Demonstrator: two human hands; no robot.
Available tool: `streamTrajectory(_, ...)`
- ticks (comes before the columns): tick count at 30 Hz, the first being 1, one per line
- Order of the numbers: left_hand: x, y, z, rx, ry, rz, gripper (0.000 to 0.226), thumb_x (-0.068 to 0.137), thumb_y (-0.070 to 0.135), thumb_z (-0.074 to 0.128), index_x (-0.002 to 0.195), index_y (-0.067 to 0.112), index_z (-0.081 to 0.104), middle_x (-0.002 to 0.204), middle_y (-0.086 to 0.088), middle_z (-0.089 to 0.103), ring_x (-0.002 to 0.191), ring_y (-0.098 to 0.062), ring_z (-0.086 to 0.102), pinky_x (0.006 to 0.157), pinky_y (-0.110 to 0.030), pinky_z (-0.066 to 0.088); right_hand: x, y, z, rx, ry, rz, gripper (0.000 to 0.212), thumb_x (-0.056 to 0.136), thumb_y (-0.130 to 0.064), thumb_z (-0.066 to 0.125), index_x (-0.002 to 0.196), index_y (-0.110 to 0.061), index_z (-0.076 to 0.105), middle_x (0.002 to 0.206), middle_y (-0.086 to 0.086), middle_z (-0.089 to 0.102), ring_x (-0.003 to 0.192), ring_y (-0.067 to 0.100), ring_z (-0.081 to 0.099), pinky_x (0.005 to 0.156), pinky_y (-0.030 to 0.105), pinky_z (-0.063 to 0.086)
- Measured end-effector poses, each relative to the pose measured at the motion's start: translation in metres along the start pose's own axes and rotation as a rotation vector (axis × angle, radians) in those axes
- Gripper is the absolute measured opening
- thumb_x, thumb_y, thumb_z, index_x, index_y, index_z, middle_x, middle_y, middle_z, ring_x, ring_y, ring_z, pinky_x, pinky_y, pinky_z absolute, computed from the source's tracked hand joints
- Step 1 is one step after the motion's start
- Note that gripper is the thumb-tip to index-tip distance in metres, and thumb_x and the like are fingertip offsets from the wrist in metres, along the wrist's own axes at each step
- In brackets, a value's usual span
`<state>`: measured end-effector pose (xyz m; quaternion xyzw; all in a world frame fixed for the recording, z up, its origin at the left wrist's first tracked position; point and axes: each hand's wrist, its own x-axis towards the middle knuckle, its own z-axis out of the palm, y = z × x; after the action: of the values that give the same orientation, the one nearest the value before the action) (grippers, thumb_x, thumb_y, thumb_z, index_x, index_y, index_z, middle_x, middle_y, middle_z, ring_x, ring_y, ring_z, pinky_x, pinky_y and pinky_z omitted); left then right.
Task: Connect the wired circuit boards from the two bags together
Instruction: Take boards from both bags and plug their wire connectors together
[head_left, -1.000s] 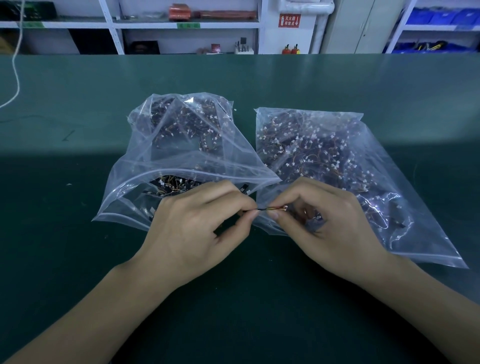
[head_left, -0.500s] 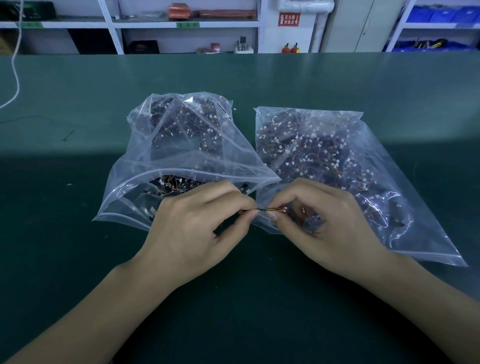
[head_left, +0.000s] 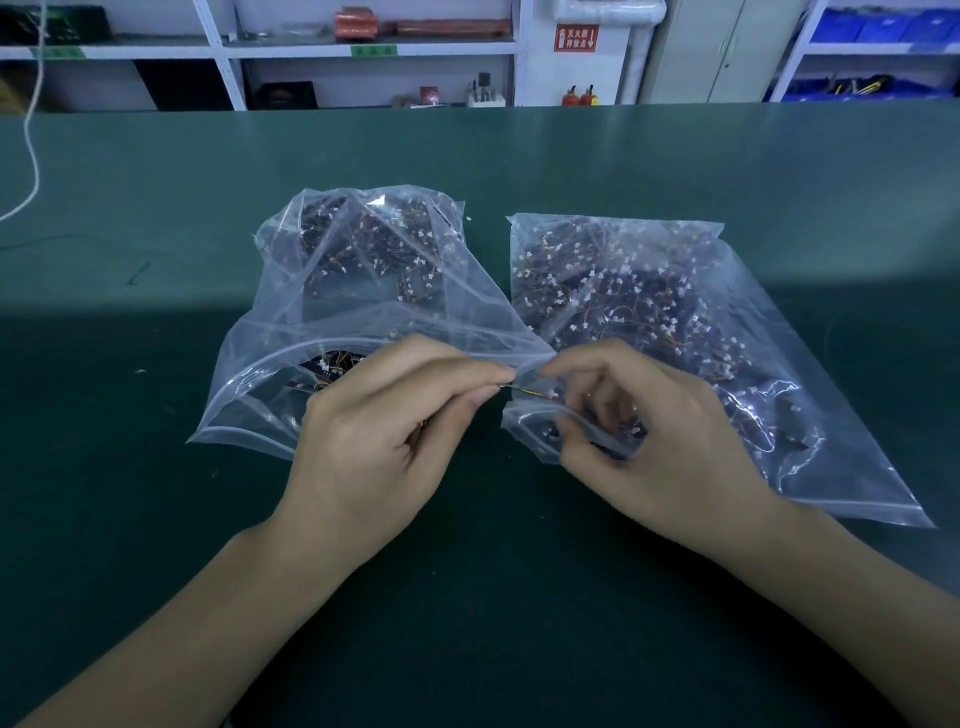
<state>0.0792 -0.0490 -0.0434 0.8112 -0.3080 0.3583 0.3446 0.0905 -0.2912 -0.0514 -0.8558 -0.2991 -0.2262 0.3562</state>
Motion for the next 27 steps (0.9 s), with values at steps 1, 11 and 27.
streamTrajectory(1, 0.000, 0.000, 0.000, -0.003, -0.003, 0.006, 0.015, 0.105, 0.008, 0.067, 0.112, 0.005, 0.081, 0.102, -0.003, 0.074, 0.085, -0.018, 0.070, 0.076, -0.028, 0.054, 0.000, 0.000, -0.001, 0.007, 0.034, 0.002, 0.041, 0.086, -0.019, 0.071, 0.122, -0.036, 0.063, 0.089, -0.013, 0.063, 0.072, 0.017, 0.060, 0.071, 0.026, 0.052)
streamTrajectory(11, -0.001, -0.002, 0.004, 0.073, -0.023, 0.107, 0.009, 0.101, 0.010, 0.075, 0.100, 0.008, 0.084, 0.096, -0.001, 0.073, 0.081, -0.015, 0.068, 0.072, -0.032, 0.055, 0.000, 0.000, -0.002, 0.078, 0.102, -0.053, 0.033, 0.092, -0.005, 0.077, 0.122, -0.015, 0.069, 0.090, -0.011, 0.066, 0.067, 0.013, 0.056, 0.069, 0.020, 0.048)
streamTrajectory(27, -0.004, 0.008, 0.014, 0.193, -0.217, 0.034, 0.011, 0.095, 0.020, 0.066, 0.091, 0.024, 0.076, 0.071, 0.012, 0.061, 0.063, -0.006, 0.056, 0.053, -0.022, 0.040, 0.000, -0.002, 0.002, 0.074, 0.082, -0.056, 0.031, 0.093, -0.010, 0.076, 0.121, -0.022, 0.071, 0.089, -0.028, 0.056, 0.065, 0.018, 0.058, 0.066, 0.029, 0.051)
